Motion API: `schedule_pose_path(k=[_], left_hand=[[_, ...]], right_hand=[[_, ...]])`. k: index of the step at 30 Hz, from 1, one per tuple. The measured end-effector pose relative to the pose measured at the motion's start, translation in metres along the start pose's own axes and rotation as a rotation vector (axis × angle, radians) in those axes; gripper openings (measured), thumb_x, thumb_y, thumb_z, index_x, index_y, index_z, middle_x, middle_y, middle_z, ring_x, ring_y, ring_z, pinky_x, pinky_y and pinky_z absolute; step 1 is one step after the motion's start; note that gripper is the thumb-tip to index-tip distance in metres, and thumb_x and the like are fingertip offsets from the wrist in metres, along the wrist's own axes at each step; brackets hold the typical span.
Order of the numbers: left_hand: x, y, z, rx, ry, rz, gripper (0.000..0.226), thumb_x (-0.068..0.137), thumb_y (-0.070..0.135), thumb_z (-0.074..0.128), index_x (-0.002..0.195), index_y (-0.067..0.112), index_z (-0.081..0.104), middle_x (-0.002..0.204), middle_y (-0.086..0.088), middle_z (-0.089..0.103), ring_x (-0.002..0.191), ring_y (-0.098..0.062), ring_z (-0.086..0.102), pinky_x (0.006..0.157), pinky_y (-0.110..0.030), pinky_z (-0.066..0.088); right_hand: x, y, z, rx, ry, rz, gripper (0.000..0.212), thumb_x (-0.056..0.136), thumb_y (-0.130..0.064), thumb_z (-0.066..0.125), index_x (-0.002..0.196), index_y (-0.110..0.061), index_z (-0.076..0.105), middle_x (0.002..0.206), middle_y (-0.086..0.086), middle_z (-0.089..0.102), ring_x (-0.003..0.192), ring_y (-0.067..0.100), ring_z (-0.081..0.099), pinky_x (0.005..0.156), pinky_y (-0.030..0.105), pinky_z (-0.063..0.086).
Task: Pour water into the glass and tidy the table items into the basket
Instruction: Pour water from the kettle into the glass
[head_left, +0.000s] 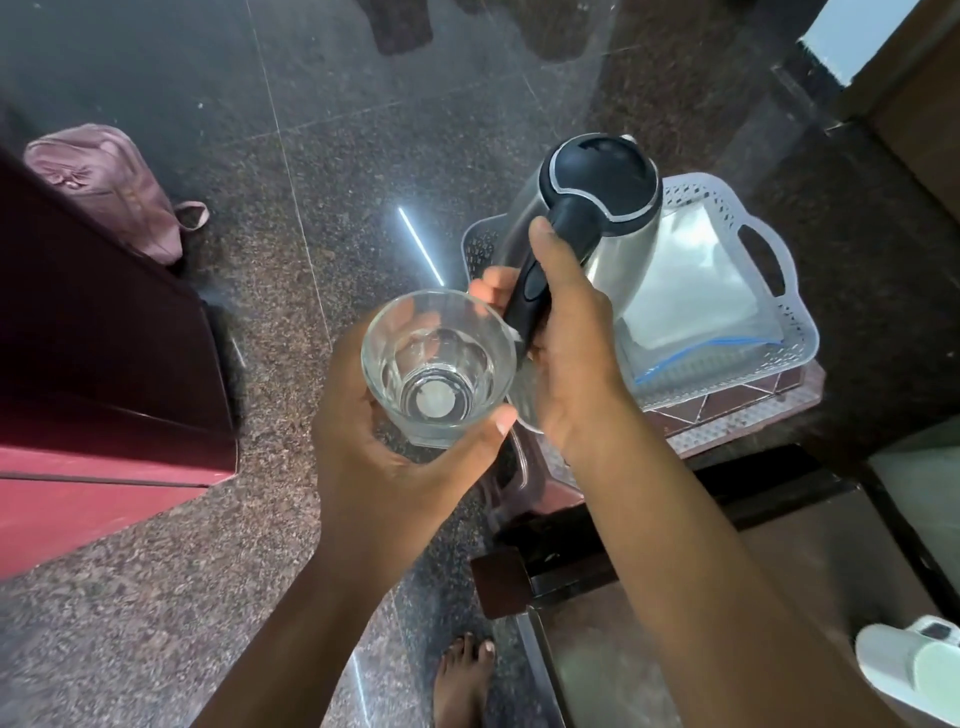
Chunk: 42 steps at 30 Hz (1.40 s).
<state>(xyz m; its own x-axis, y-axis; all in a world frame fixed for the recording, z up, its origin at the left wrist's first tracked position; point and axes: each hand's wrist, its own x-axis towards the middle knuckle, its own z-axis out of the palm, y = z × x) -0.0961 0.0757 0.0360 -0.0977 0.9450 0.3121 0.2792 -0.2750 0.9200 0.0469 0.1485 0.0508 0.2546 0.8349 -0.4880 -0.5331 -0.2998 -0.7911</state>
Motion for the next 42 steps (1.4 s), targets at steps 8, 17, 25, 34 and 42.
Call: schedule_pose_path(k=[8,17,25,34,42], left_hand=[[0.011,-0.008,-0.004,-0.027,0.011,0.003,0.08,0.073,0.04,0.096,0.143,0.03,0.058,0.131,0.023,0.069,0.12,-0.014,0.075,0.093,-0.019,0.06],[0.02,-0.004,0.002,-0.063,-0.017,-0.006,0.077,0.075,0.036,0.095,0.142,0.028,0.058,0.131,0.016,0.071,0.119,-0.022,0.076,0.098,-0.044,0.064],[0.026,0.016,0.011,-0.086,-0.113,0.058,0.078,0.078,0.031,0.096,0.145,0.022,0.056,0.14,-0.014,0.07,0.127,-0.037,0.073,0.101,-0.066,0.06],[0.0,0.064,0.056,-0.07,-0.248,0.172,0.078,0.077,0.033,0.097,0.141,0.014,0.056,0.133,-0.022,0.07,0.13,-0.018,0.068,0.11,-0.022,0.049],[-0.07,0.107,0.105,-0.156,-0.406,0.2,0.085,0.071,0.042,0.097,0.143,0.019,0.058,0.138,-0.013,0.067,0.132,-0.029,0.066,0.109,-0.035,0.056]], right_hand=[[0.013,0.019,0.024,-0.055,0.306,-0.215,0.061,0.086,-0.049,0.07,0.034,-0.022,0.052,0.04,-0.006,0.048,0.038,0.012,0.045,0.047,0.025,0.041],[0.007,0.006,0.011,-0.141,0.278,-0.296,0.057,0.078,-0.055,0.069,0.035,-0.022,0.053,0.037,-0.007,0.047,0.037,0.013,0.046,0.054,0.031,0.041],[-0.041,-0.062,-0.027,-0.242,0.156,-0.397,0.06,0.087,-0.04,0.07,0.048,0.001,0.05,0.037,0.002,0.042,0.033,0.015,0.039,0.04,0.02,0.034],[-0.124,-0.122,-0.108,-0.265,0.177,-0.559,0.069,0.089,-0.036,0.071,0.057,0.018,0.044,0.047,0.016,0.04,0.036,0.02,0.036,0.041,0.02,0.032],[-0.246,-0.144,-0.219,-0.336,0.288,-0.574,0.076,0.077,-0.052,0.07,0.052,0.014,0.041,0.036,0.007,0.036,0.036,0.02,0.033,0.04,0.025,0.026]])
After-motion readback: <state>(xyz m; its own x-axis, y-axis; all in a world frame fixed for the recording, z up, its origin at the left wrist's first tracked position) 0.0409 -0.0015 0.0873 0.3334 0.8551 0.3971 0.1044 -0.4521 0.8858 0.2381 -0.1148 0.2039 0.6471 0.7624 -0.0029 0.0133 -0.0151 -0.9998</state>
